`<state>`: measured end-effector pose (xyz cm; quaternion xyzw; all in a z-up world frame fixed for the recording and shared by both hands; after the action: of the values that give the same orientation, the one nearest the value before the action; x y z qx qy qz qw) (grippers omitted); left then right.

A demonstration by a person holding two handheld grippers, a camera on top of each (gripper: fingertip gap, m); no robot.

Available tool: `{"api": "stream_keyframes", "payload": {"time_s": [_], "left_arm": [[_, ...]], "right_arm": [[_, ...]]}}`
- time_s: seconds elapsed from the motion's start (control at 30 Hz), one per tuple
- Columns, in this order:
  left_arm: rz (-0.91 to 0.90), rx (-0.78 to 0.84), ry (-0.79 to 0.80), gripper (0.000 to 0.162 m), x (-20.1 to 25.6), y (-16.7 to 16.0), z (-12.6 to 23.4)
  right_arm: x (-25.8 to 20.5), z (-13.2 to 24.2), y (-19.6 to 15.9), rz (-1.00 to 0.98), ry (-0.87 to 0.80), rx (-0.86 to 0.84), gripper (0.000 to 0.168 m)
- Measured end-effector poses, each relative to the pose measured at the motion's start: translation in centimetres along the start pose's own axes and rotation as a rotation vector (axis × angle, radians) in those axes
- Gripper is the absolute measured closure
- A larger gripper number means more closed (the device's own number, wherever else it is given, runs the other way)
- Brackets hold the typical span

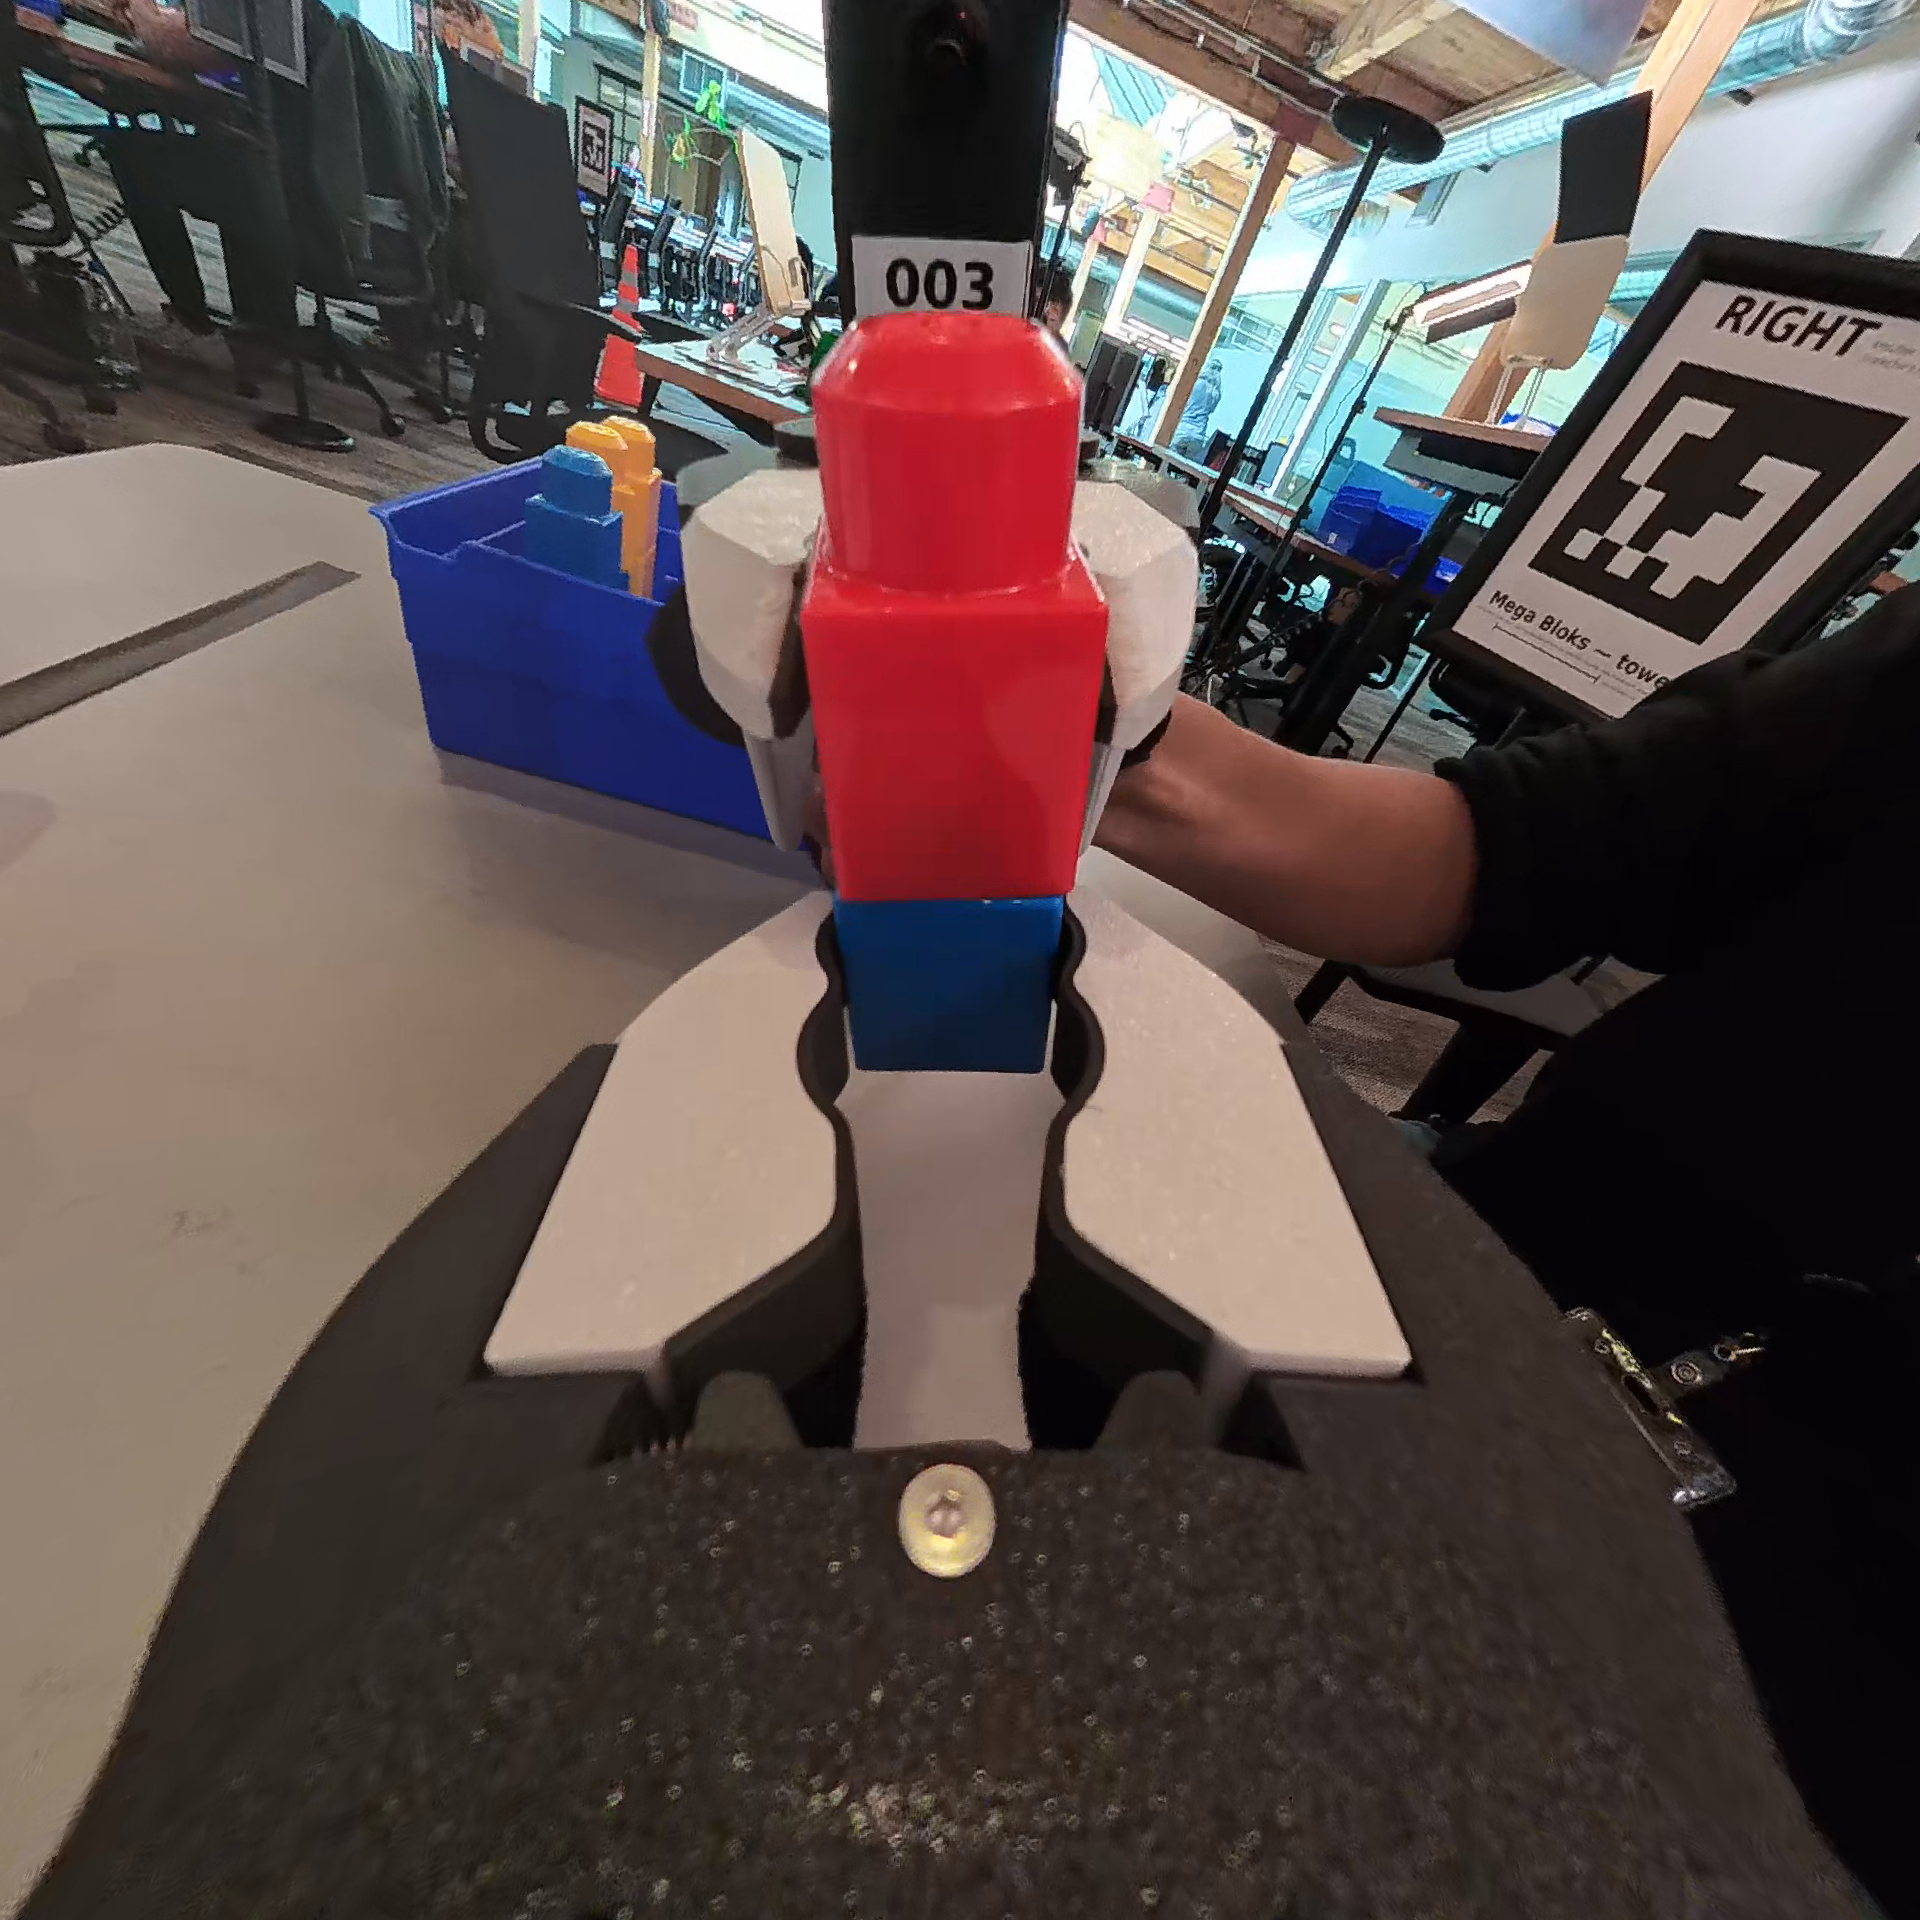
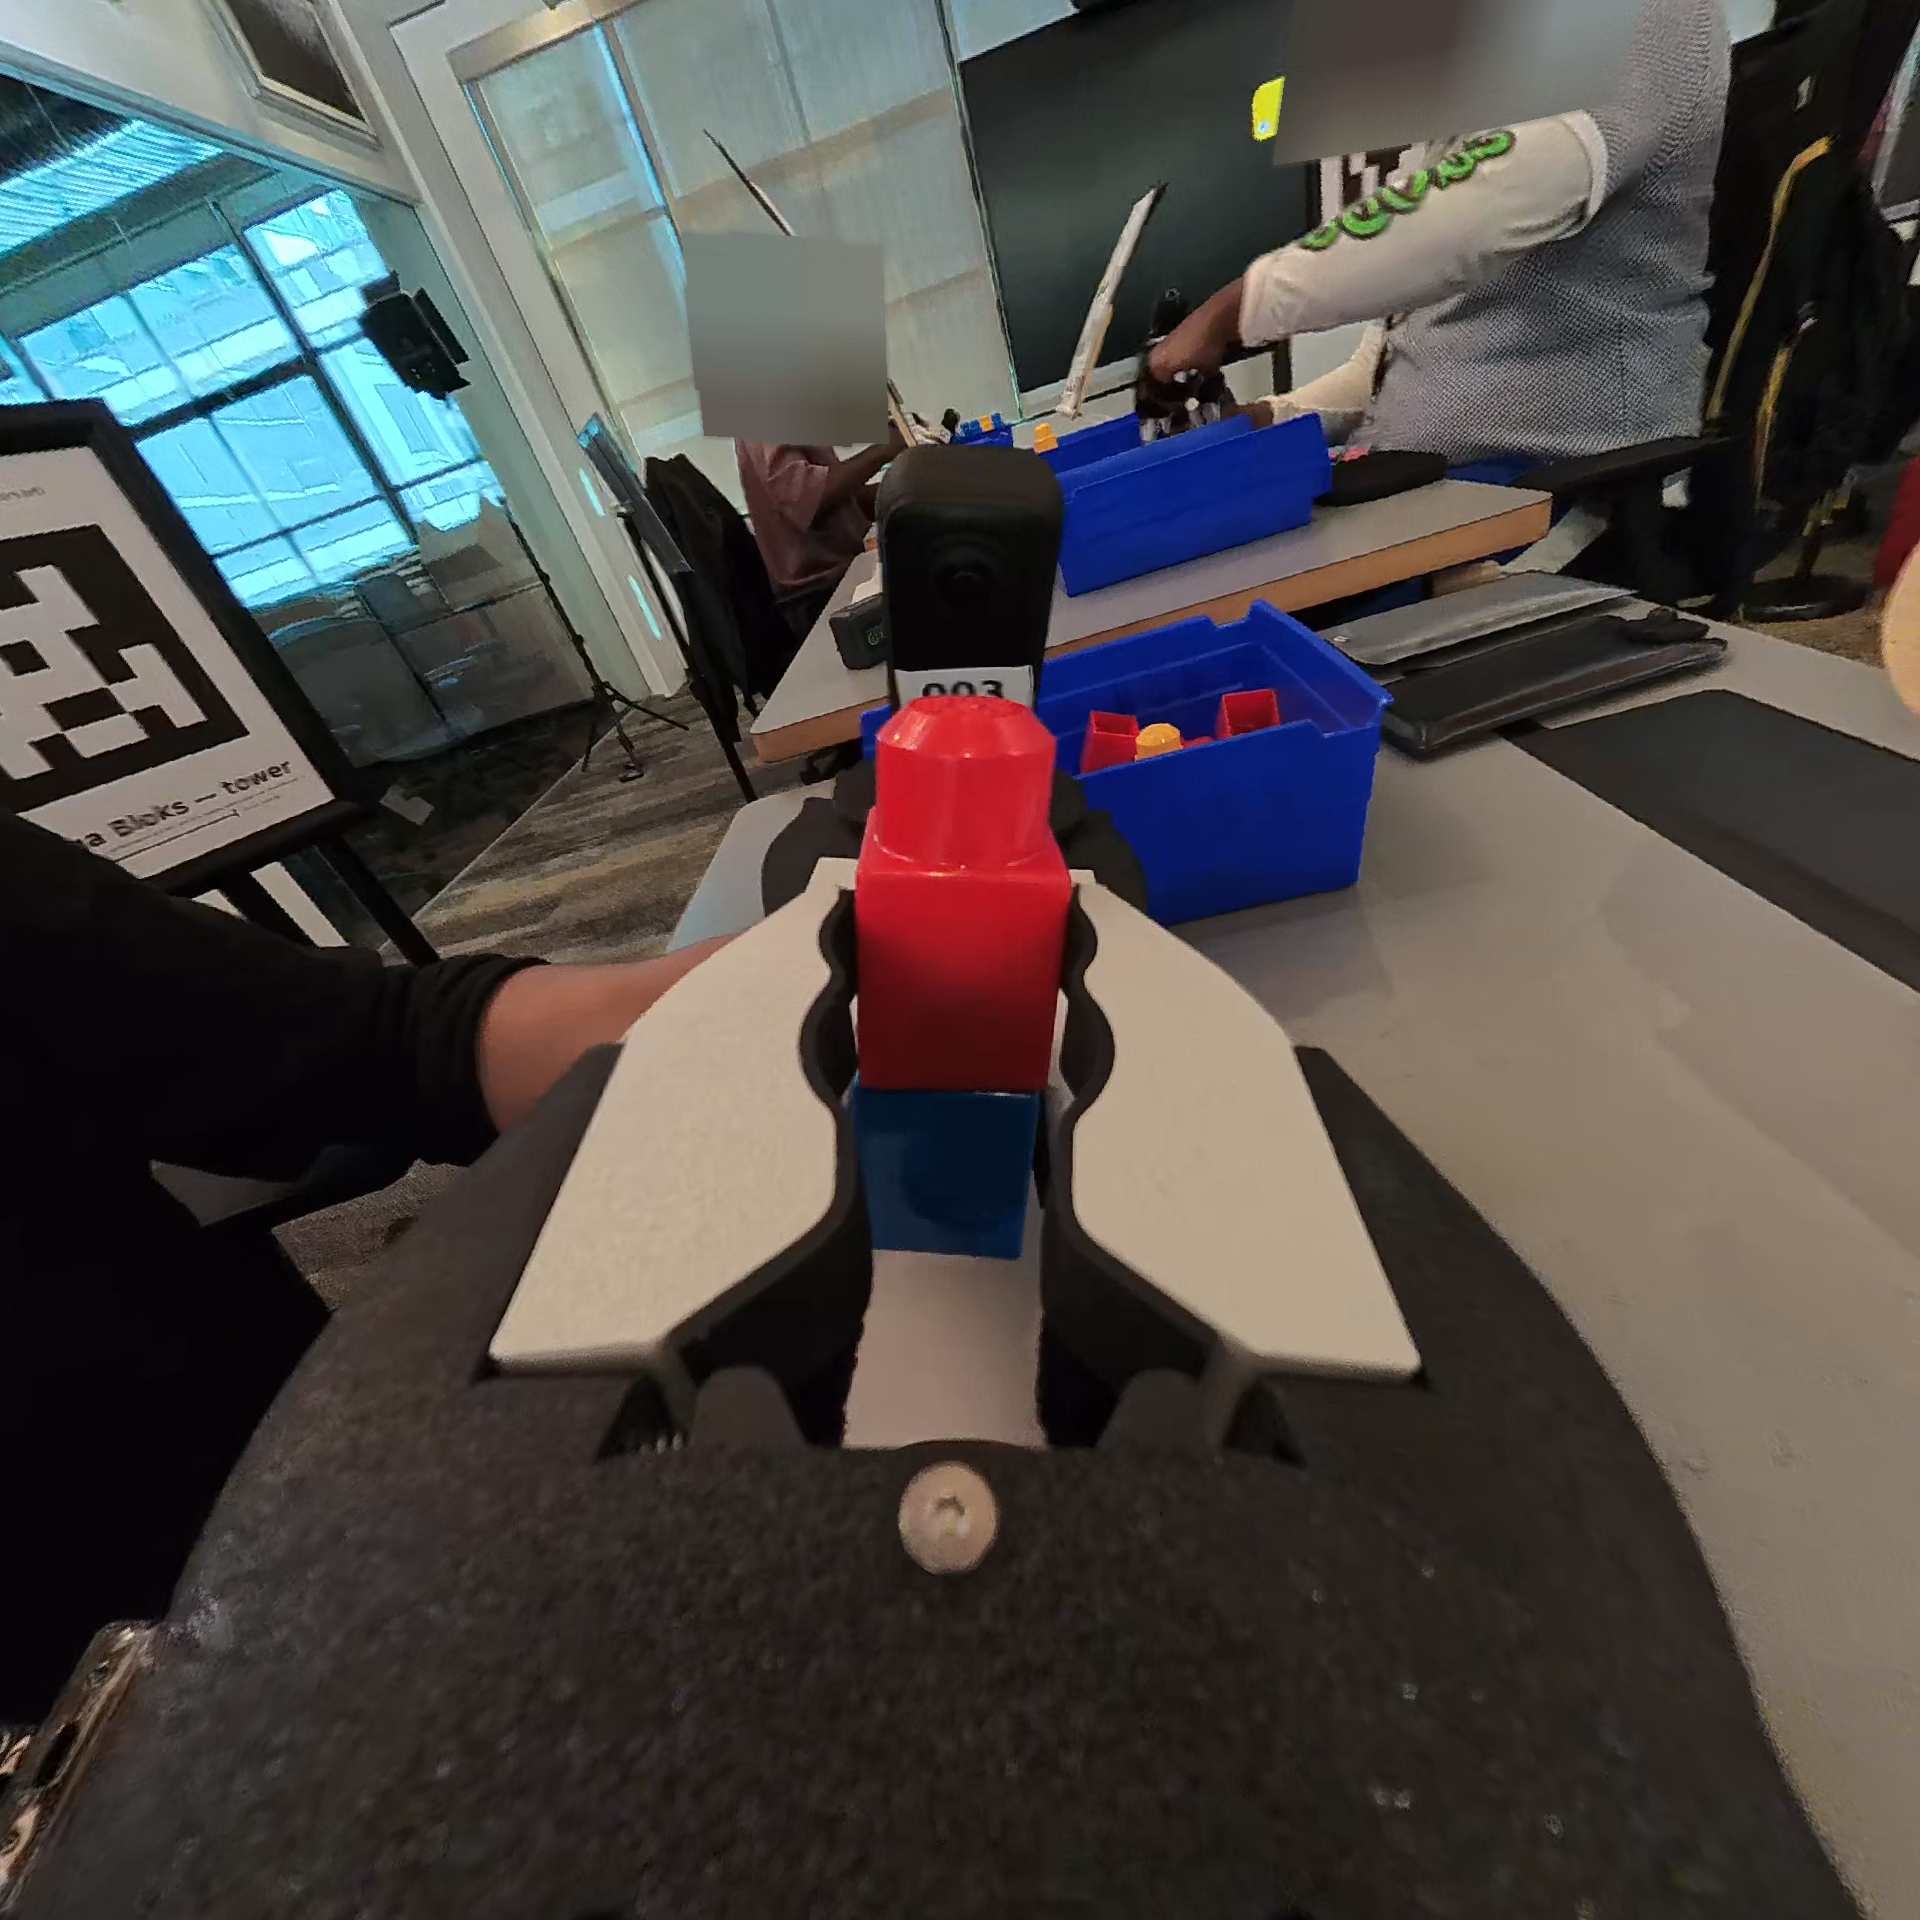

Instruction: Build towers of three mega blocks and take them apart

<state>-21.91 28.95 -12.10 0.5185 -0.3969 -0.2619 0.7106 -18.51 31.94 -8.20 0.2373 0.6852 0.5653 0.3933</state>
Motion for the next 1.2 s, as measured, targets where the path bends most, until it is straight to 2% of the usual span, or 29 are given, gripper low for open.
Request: {"api": "stream_keyframes", "payload": {"time_s": [0.47,0.63,0.73,0.8,1.1,1.2], "left_arm": [[-0.003,-0.010,0.028,0.126,-0.3,-0.2,-0.3],[0.026,0.021,0.026,0.126,-0.6,0.1,-0.2],[0.027,0.085,0.035,0.126,-0.8,0.7,0.4],[0.058,0.144,0.035,0.126,-1.3,1.3,1.2],[0.032,0.151,0.111,0.126,-2.5,0.8,1.6],[-0.021,0.083,0.141,0.126,-2.7,-0.2,0.8]], "right_arm": [[0.2,0.3,-0.3,0.016,-0.056,0.001,0.131],[0.5,0.5,0.0,-0.021,-0.062,0.048,0.132],[0.4,0.9,0.0,-0.015,-0.074,0.060,0.117],[0.4,1.4,-0.1,-0.011,-0.081,0.083,0.117],[1.2,1.3,-5.3,-0.076,-0.065,0.011,0.116],[1.1,1.6,-5.0,-0.047,-0.063,0.027,0.115]]}}
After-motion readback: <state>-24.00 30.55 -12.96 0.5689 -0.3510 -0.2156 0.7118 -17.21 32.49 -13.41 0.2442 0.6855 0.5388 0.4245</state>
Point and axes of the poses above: each gripper's, where its closed fingertips meet, z back along the fingers, y out of its top, x = y × z across the jaws, the point moved 4 cm from there along z, back along the fingers, and after that the axes turned 14 degrees about y, right-handed, at the moved point
